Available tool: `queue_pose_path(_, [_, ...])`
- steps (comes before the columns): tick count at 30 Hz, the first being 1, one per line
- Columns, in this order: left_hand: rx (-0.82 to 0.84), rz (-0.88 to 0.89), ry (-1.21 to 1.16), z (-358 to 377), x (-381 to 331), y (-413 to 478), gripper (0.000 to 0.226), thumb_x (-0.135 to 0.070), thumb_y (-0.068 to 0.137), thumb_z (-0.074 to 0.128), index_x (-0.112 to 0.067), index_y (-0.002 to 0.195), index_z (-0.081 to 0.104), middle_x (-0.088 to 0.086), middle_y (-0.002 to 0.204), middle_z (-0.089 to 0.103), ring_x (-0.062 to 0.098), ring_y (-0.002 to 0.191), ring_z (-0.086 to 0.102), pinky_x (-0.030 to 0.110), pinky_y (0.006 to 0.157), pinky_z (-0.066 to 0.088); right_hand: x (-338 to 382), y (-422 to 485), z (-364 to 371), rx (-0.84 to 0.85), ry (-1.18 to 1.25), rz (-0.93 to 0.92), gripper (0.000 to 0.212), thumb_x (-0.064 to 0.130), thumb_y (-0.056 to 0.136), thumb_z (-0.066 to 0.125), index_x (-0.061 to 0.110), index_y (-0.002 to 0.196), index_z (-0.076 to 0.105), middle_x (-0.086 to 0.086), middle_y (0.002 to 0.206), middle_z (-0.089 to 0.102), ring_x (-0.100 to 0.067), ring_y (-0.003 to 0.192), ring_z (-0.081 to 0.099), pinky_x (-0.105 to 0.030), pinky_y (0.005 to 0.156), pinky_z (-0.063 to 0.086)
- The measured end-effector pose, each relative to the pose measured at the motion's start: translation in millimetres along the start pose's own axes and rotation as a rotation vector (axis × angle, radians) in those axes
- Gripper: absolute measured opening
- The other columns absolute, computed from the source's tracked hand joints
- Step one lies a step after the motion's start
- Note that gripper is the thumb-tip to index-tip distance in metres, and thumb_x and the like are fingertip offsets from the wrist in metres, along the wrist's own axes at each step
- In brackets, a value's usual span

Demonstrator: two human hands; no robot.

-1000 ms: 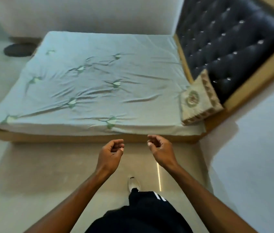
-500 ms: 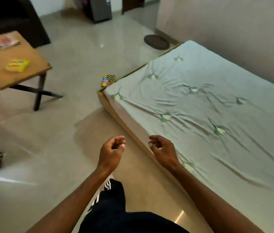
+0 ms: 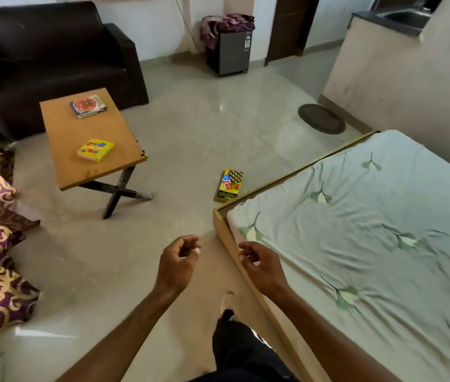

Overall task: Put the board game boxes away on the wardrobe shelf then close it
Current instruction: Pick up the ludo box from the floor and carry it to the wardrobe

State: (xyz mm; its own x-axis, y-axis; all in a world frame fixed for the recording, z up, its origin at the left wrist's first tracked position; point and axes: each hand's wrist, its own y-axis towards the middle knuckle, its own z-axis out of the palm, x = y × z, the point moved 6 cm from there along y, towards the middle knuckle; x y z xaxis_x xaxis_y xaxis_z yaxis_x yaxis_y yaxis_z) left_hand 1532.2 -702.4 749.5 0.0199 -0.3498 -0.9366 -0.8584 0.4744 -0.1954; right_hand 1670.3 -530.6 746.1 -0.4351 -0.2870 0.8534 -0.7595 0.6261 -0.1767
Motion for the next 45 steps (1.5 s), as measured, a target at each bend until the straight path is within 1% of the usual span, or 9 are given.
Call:
queue_pose_path(4, [-0.015, -0.008, -0.004, -1.0, -12.4, 109.1, 0.025, -0.007, 0.089, 0.064, -0.025, 0.107, 0.069, -0.005, 0.096, 0.074, 0.007, 0.091, 0.068, 0.014, 0.076, 0.050, 14.1, 116.9, 10.1, 0.002, 0.011, -0.015, 0.027, 0.017, 0.088, 0.063, 0.022, 0.114, 0.067, 0.009, 0.095, 0.071, -0.002, 0.086, 0.065, -0.013, 0.075, 0.051])
queue_pose_path(8, [-0.020, -0.052, 0.003, -2.6, -31.3, 208.7, 0.025, -0.007, 0.089, 0.064, -0.022, 0.108, 0.069, -0.003, 0.097, 0.074, 0.010, 0.092, 0.069, 0.014, 0.076, 0.050, 36.8, 225.1, 10.4, -0.016, 0.046, 0.020, 0.023, 0.018, 0.088, 0.064, 0.023, 0.110, 0.069, 0.010, 0.091, 0.070, 0.002, 0.081, 0.064, -0.007, 0.072, 0.047])
queue_pose_path(13, [-0.027, -0.070, 0.021, -12.8, -55.8, 326.9, 0.025, -0.005, 0.089, 0.064, -0.020, 0.108, 0.069, -0.004, 0.096, 0.074, 0.010, 0.091, 0.068, 0.014, 0.076, 0.050, 61.3, 351.2, 24.0, 0.047, 0.099, 0.067, 0.023, 0.017, 0.086, 0.063, 0.024, 0.108, 0.069, 0.005, 0.090, 0.071, -0.008, 0.076, 0.065, -0.024, 0.074, 0.053])
queue_pose_path(21, [0.094, -0.064, 0.117, -26.1, -70.1, 546.9, 0.027, -0.002, 0.089, 0.061, -0.020, 0.108, 0.069, -0.007, 0.097, 0.074, 0.004, 0.092, 0.067, 0.017, 0.081, 0.051, 86.8, 542.3, 49.3, -0.072, 0.104, 0.089, 0.023, 0.008, 0.085, 0.065, 0.020, 0.105, 0.069, 0.008, 0.082, 0.069, 0.005, 0.068, 0.061, -0.009, 0.067, 0.046])
queue_pose_path(27, [0.416, 0.071, 0.289, 6.0, -128.4, 730.7, 0.026, -0.002, 0.089, 0.062, -0.022, 0.103, 0.069, -0.008, 0.094, 0.073, -0.002, 0.085, 0.066, 0.017, 0.078, 0.050, 88.4, 658.6, 45.0, -0.376, 0.188, 0.258, 0.024, 0.008, 0.084, 0.067, 0.018, 0.106, 0.070, 0.003, 0.083, 0.072, -0.001, 0.069, 0.063, -0.016, 0.068, 0.047])
queue_pose_path(32, [0.713, 0.198, 0.424, 77.1, -167.2, 832.2, 0.024, -0.006, 0.089, 0.062, -0.025, 0.103, 0.069, -0.010, 0.094, 0.072, 0.000, 0.085, 0.066, 0.009, 0.074, 0.049, 78.8, 702.4, 29.9, -0.611, 0.293, 0.416, 0.024, 0.009, 0.085, 0.065, 0.021, 0.105, 0.070, 0.004, 0.087, 0.072, -0.001, 0.076, 0.063, -0.011, 0.068, 0.046])
queue_pose_path(39, [1.124, 0.340, 0.674, 223.9, -170.5, 910.0, 0.028, -0.007, 0.088, 0.062, -0.033, 0.099, 0.065, -0.009, 0.094, 0.071, 0.008, 0.089, 0.067, 0.020, 0.078, 0.049, 27.2, 753.1, 11.2, -0.875, 0.429, 0.630, 0.024, 0.013, 0.087, 0.063, 0.019, 0.110, 0.068, 0.006, 0.096, 0.070, -0.006, 0.087, 0.065, -0.013, 0.071, 0.046])
queue_pose_path(43, [1.311, 0.440, 0.846, 302.1, -157.6, 938.1, 0.025, -0.010, 0.088, 0.062, -0.024, 0.108, 0.068, -0.007, 0.096, 0.071, 0.007, 0.085, 0.066, 0.026, 0.082, 0.053, -13.5, 783.6, 16.1, -0.994, 0.546, 0.780, 0.022, 0.015, 0.085, 0.064, 0.023, 0.105, 0.069, 0.007, 0.090, 0.069, -0.007, 0.084, 0.065, -0.022, 0.076, 0.051])
queue_pose_path(45, [1.397, 0.467, 0.951, 338.7, -144.9, 952.6, 0.028, -0.013, 0.088, 0.061, -0.020, 0.114, 0.068, -0.005, 0.100, 0.071, 0.010, 0.086, 0.066, 0.031, 0.086, 0.055, -36.7, 794.6, 23.0, -1.094, 0.622, 0.900, 0.022, 0.012, 0.085, 0.063, 0.021, 0.103, 0.070, 0.006, 0.089, 0.068, -0.008, 0.083, 0.064, -0.016, 0.072, 0.048])
